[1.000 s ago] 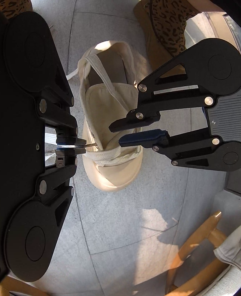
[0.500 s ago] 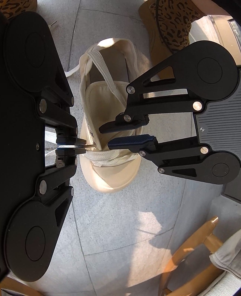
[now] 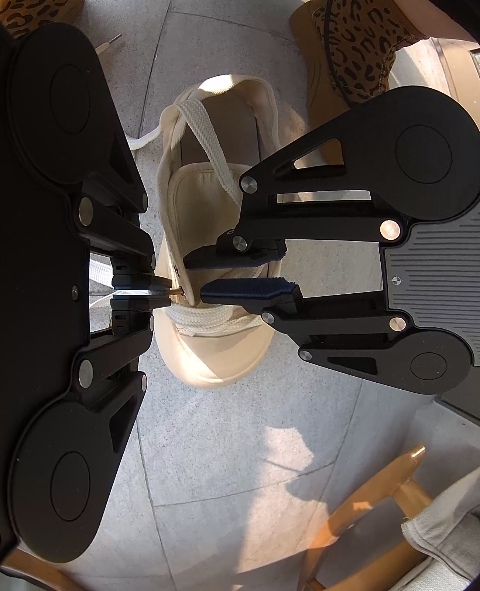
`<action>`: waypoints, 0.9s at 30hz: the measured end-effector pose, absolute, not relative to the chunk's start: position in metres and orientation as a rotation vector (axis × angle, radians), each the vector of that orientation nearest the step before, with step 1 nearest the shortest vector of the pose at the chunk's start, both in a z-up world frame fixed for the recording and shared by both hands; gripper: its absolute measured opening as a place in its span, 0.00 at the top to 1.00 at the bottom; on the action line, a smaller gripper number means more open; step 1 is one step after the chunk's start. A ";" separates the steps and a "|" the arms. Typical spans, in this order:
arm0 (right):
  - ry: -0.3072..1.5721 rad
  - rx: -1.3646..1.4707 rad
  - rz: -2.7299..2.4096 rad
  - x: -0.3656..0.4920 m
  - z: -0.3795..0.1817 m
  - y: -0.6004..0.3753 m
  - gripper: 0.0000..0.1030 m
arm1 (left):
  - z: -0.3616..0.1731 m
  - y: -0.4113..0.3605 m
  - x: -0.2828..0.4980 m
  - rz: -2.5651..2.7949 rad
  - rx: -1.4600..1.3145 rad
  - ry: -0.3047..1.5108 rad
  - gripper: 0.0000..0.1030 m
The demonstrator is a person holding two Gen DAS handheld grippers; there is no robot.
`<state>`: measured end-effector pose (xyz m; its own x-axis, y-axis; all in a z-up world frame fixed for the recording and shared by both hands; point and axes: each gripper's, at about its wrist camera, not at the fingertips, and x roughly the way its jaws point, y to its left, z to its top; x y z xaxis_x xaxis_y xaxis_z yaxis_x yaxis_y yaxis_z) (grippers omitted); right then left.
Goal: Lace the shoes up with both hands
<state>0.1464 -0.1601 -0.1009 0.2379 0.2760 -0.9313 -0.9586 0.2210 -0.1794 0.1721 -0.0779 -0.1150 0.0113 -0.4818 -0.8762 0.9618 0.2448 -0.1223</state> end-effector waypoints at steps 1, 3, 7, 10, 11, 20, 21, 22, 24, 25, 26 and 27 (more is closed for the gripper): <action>0.916 -0.939 1.050 0.147 -0.100 -0.160 1.00 | -0.116 -0.078 0.173 -1.243 0.625 0.992 0.87; 0.909 -0.944 1.058 0.146 -0.100 -0.159 1.00 | -0.116 -0.078 0.173 -1.243 0.626 0.989 0.87; 0.887 -0.961 1.071 0.144 -0.101 -0.159 1.00 | -0.116 -0.077 0.174 -1.247 0.649 0.974 0.87; 0.881 -0.967 1.082 0.145 -0.101 -0.160 1.00 | -0.116 -0.079 0.174 -1.253 0.677 0.962 0.87; 0.880 -0.969 1.087 0.146 -0.101 -0.160 1.00 | -0.116 -0.079 0.174 -1.259 0.684 0.958 0.87; 0.878 -0.961 1.090 0.147 -0.100 -0.161 1.00 | -0.119 -0.083 0.173 -1.286 0.747 0.921 0.93; 0.877 -0.959 1.089 0.147 -0.100 -0.161 1.00 | -0.119 -0.084 0.175 -1.287 0.744 0.926 0.93; 0.878 -0.957 1.089 0.148 -0.100 -0.161 1.00 | -0.119 -0.085 0.175 -1.287 0.745 0.928 0.94; 0.878 -0.957 1.089 0.148 -0.101 -0.161 1.00 | -0.120 -0.085 0.175 -1.288 0.750 0.928 0.98; 0.876 -0.957 1.089 0.148 -0.101 -0.161 1.00 | -0.120 -0.086 0.175 -1.290 0.753 0.926 0.98; 0.875 -0.956 1.088 0.148 -0.101 -0.161 1.00 | -0.120 -0.086 0.175 -1.289 0.754 0.925 0.99; 0.876 -0.953 1.086 0.149 -0.101 -0.162 1.00 | -0.120 -0.086 0.175 -1.291 0.755 0.925 0.99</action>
